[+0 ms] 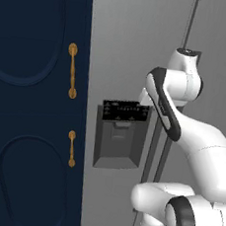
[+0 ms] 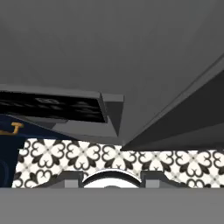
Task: Grab a lemon wedge from the fridge and one ice cube from the ice bowl, and put them in the glass of lemonade.
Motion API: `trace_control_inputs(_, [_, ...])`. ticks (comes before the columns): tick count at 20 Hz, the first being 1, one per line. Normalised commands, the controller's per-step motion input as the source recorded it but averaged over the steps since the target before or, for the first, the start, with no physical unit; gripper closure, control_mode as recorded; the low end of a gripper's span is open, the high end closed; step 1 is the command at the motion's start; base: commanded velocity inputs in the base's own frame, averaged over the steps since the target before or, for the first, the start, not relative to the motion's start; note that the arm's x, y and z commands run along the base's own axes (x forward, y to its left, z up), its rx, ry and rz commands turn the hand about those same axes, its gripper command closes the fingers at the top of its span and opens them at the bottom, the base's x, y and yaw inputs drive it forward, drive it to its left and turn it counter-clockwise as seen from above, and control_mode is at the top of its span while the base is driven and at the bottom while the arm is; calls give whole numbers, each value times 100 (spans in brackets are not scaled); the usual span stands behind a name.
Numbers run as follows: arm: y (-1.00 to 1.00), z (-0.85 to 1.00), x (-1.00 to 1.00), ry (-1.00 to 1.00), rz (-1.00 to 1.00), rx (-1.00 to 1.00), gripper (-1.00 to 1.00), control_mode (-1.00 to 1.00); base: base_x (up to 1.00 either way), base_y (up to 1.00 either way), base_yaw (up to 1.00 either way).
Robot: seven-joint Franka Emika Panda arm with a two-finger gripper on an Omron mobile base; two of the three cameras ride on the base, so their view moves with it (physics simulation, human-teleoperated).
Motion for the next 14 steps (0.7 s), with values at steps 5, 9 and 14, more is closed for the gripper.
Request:
trace_control_inputs(5, [0,0,-18,0,0,1,-100,-100,0,0,0])
trace_control_inputs(9, [0,-4,-72,0,0,1,-100,-100,0,0,0])
trace_control_inputs(14, [0,-13,-72,5,0,0,-100,-100,0,0,0])
